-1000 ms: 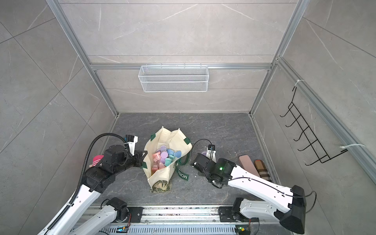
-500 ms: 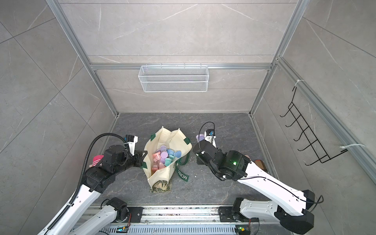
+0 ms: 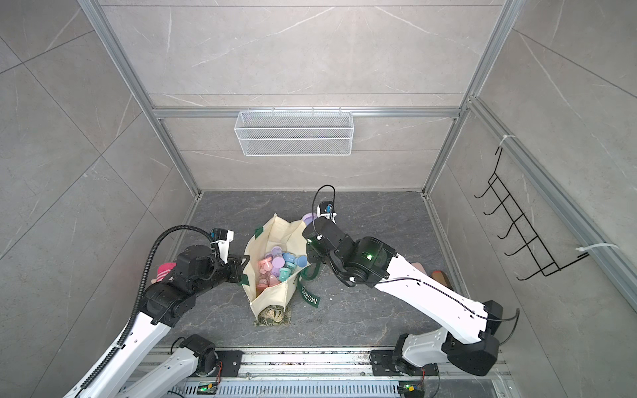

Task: Put the hourglass into the canvas bag
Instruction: Place the hourglass in the canvas bag.

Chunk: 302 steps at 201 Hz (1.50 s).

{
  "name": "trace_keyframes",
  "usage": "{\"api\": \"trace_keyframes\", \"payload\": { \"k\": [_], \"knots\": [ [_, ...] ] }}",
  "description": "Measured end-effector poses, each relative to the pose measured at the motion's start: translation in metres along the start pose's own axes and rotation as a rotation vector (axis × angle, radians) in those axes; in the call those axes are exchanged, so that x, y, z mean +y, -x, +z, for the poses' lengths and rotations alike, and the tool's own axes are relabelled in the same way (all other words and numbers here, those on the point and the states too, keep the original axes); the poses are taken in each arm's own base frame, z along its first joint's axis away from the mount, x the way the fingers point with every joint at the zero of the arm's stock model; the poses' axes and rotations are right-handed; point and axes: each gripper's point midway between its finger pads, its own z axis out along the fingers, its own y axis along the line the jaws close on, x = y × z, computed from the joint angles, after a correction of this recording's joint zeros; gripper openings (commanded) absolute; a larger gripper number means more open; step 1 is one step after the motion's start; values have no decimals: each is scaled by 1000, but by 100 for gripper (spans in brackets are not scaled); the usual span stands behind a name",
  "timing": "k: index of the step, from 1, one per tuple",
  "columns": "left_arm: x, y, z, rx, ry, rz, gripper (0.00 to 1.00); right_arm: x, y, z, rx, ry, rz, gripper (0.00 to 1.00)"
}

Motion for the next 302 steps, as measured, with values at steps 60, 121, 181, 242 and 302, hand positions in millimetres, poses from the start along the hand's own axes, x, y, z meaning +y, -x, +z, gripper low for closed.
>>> {"api": "trace_keyframes", "payload": {
  "k": [60,121,181,242,302],
  "knots": [
    [0,0,0,0,0,0,0,40,-14,44,84,58,-18,0],
    [0,0,0,-1,0,0,0,78,-54,91,211,96,-49,0],
    [0,0,-1,-2,-1,0,0,91,-82,127,298,81,-44,0],
    [0,0,-1,-2,-1,0,0,90,-95,140,333,61,-35,0],
    [0,0,-1,-4,-1,0,0,91,-111,159,374,22,-36,23]
  ]
}}
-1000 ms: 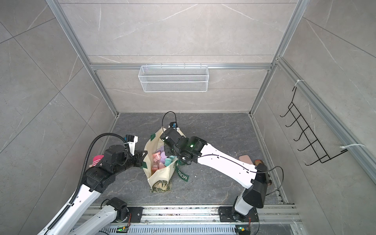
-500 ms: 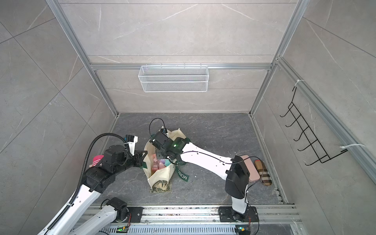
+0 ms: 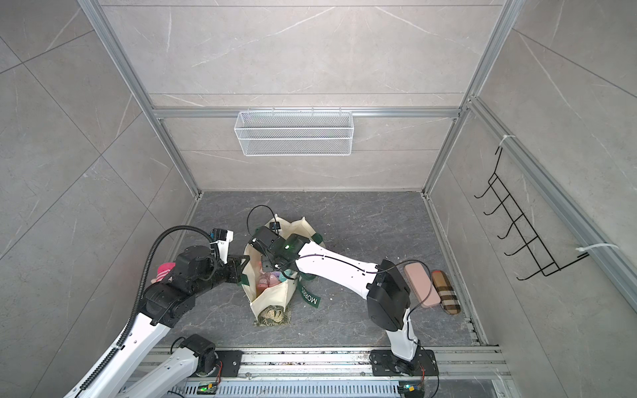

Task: Put the hourglass into the canvas bag
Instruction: Place the hourglass in the canvas bag.

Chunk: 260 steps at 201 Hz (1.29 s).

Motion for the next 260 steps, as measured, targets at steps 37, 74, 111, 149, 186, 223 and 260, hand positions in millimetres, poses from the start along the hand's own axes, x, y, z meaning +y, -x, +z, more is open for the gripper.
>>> {"api": "trace_keyframes", "payload": {
  "k": [37,74,111,149,186,223,260],
  "knots": [
    [0,0,0,0,0,0,0,-3,-3,2,13,-13,-3,51],
    [0,0,0,0,0,0,0,-4,-4,1,14,-21,0,66],
    [0,0,0,0,0,0,0,-10,-1,-5,0,-44,-7,72],
    [0,0,0,-1,1,0,0,-18,16,-54,-93,-56,-7,73],
    [1,0,0,-1,4,0,4,-50,38,-133,-258,-73,37,75],
    [0,5,-2,-26,1,-1,41,-115,30,-194,-384,-199,108,76],
    [-2,15,-8,-57,6,6,100,-176,17,-230,-470,-412,173,76]
  ]
}}
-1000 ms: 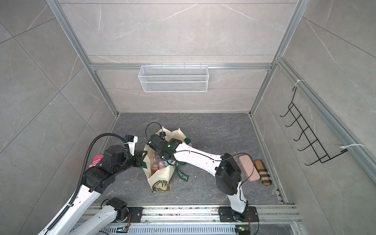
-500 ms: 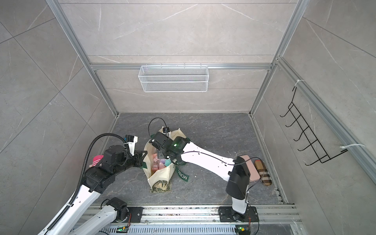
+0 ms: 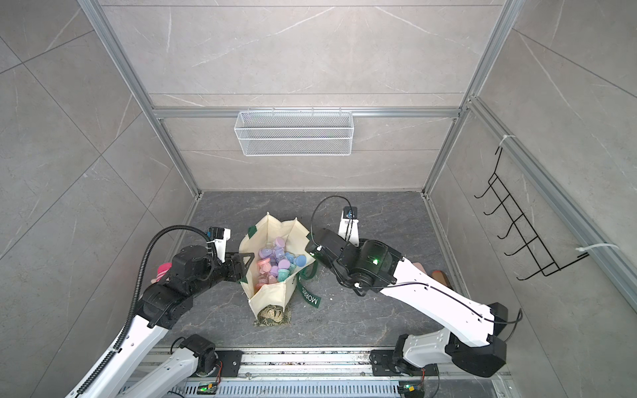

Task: Put the hourglass into the canvas bag
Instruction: Place the hourglass in the canvas bag, then reset both arms

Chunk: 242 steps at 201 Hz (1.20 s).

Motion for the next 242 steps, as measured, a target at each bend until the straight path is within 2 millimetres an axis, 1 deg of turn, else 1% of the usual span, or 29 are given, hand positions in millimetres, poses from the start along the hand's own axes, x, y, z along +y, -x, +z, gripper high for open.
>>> {"api": "trace_keyframes", "payload": {
  "k": [15,39,43,50,53,67,84,97,106,116,122,126,133,144,153,158,169,177,180,184,190,196,201,207,213,222,230,242],
  "knots": [
    [-4,9,-4,-19,-5,1,100,-19,2,-1,-31,-77,-5,77],
    [-9,31,-13,-60,1,3,100,-39,7,-4,-81,-167,-18,78],
    [-10,36,-15,-68,7,4,100,-42,8,-4,-89,-179,-19,80],
    [-8,42,-18,-79,27,4,100,-47,9,-5,-104,-201,-20,89],
    [-8,45,-20,-84,36,4,100,-49,9,-5,-109,-211,-13,91],
    [0,60,-26,-112,111,16,100,-62,10,-8,-140,-249,-7,93],
    [17,80,-33,-149,243,45,99,-80,5,-7,-169,-266,1,94],
    [33,93,-36,-173,360,69,99,-101,-2,-1,-178,-278,28,94],
    [45,102,-38,-187,439,79,99,-117,-7,5,-185,-292,68,95],
    [62,110,-37,-196,535,89,99,-133,-14,14,-212,-312,101,96],
    [75,114,-35,-199,591,95,99,-138,-19,20,-230,-317,105,100],
    [82,115,-33,-202,618,99,99,-140,-24,25,-246,-317,102,100],
    [100,116,-28,-210,684,108,99,-140,-32,34,-267,-325,82,100],
    [131,108,-16,-198,782,124,98,-140,-47,52,-280,-351,45,100],
    [159,93,-3,-174,854,136,97,-141,-60,71,-271,-379,15,100],
    [176,81,7,-153,889,141,96,-144,-67,81,-257,-396,7,100],
    [212,47,26,-105,946,137,97,-158,-82,104,-218,-451,7,100],
    [236,14,37,-59,978,128,99,-172,-90,118,-193,-493,20,100],
    [246,-3,41,-32,989,122,100,-176,-92,122,-187,-506,27,100],
    [253,-16,44,-12,996,120,100,-182,-96,127,-178,-527,27,100],
    [266,-46,47,39,1012,110,100,-190,-100,134,-161,-551,29,100],
    [275,-70,48,78,1020,103,100,-196,-103,140,-143,-573,21,100],
    [279,-86,49,107,1019,99,100,-198,-104,144,-142,-580,26,100],
    [281,-99,52,128,1005,96,100,-199,-103,150,-146,-580,24,100],
    [280,-106,58,137,979,95,100,-200,-101,155,-155,-574,24,100],
    [278,-105,66,125,943,90,100,-202,-100,162,-162,-565,28,100],
    [276,-95,74,84,907,82,100,-206,-100,169,-163,-562,33,100],
    [275,-73,80,-19,865,67,100,-212,-103,184,-167,-542,41,100]
  ]
}}
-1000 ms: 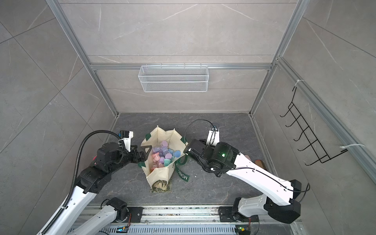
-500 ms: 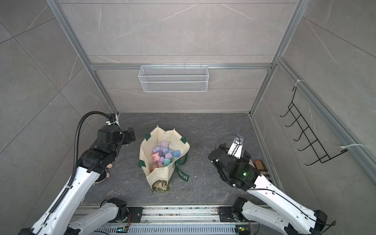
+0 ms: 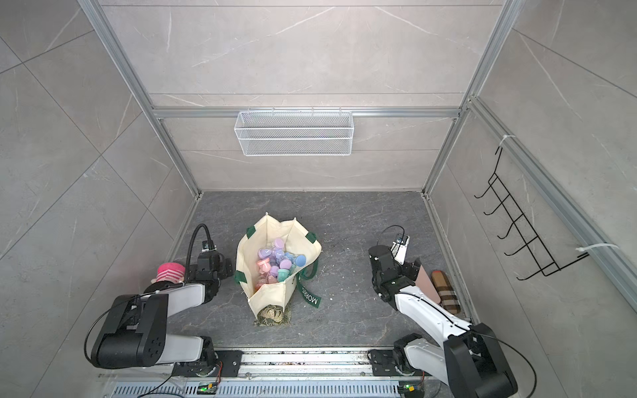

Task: Put the hourglass into the canvas bag
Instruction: Reset both arms

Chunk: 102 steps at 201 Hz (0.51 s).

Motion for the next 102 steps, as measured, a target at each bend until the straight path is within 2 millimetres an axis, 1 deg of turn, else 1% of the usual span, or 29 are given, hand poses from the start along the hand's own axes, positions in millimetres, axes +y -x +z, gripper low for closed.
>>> {"api": "trace_keyframes", "payload": {
  "k": [12,30,37,47,53,60,79,102],
  "knots": [
    [1,16,3,-63,-24,-48,100,4,-16,12,26,24,-36,100],
    [-3,25,9,-113,-73,-75,100,20,-30,20,23,120,-59,100],
    [-7,26,11,-125,-96,-76,100,28,-33,24,18,164,-68,100],
    [-13,20,13,-119,-129,-71,100,44,-32,31,0,233,-74,100],
    [-15,17,13,-115,-139,-67,100,54,-36,36,15,282,-83,100],
    [-19,16,13,-115,-157,-63,100,60,-39,40,24,330,-79,100],
    [-23,18,12,-129,-182,-62,100,61,-37,48,1,381,-49,100],
    [-24,24,11,-151,-189,-67,100,70,-24,43,-52,446,-31,100]
  ]
}}
